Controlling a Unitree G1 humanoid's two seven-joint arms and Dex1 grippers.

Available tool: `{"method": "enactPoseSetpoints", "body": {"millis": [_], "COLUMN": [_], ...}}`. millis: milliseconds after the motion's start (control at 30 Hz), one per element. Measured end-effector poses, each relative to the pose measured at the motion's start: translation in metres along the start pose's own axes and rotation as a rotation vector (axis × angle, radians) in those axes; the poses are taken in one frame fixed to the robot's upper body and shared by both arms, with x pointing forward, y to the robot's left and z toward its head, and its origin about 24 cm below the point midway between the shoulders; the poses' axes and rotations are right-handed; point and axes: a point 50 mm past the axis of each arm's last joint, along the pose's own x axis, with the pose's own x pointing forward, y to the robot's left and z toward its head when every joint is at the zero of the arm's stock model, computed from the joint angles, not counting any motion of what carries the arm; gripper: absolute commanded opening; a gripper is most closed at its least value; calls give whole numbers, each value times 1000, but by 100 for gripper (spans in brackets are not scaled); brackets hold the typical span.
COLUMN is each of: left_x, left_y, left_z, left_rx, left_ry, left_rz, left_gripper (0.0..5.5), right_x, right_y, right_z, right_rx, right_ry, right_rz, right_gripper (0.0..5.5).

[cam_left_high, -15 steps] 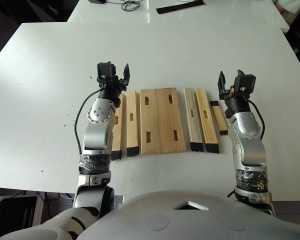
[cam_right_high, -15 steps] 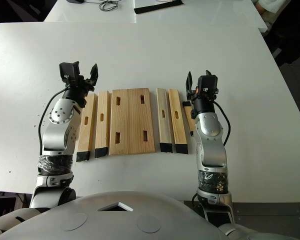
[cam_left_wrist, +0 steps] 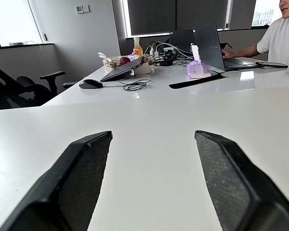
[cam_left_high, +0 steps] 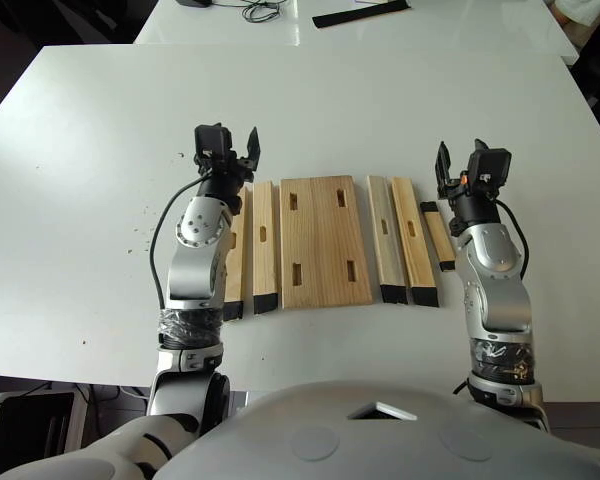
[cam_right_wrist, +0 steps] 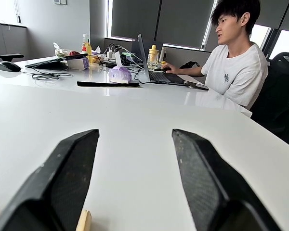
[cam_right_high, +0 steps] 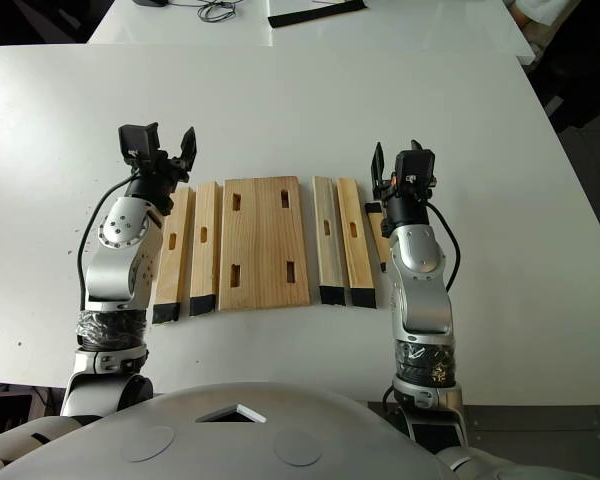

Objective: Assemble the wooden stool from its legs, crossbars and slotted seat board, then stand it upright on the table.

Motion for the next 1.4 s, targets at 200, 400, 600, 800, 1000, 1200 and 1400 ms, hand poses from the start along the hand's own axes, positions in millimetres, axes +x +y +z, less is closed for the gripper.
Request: {"method": "enactPoseSetpoints", "body": {"millis": [200,400,600,800,1000,1200,1400], "left_x": [0,1,1,2,2,0,-15], "left_y": [1,2,1,0,-2,3,22], "left_z": [0,0,1,1,1,8,28], "left_rx": [16,37,55,55,54,7,26], "left_ry": [1,3,1,0,-2,50,234], "left_rz": [9,15,10,6,-4,-6,-110], "left_gripper": [318,318,318,318,318,318,318], "right_x": [0,0,0,0,0,0,-16], "right_y": [0,0,0,0,-1,-8,-21], "right_z": [0,-1,-1,-3,-4,-7,-12], "right_rx": [6,7,12,11,15,45,42], "right_ry": [3,4,10,15,22,49,72], "right_rz": [-4,-14,-21,-24,-31,-84,-172], "right_gripper": [279,279,279,279,279,279,279]}}
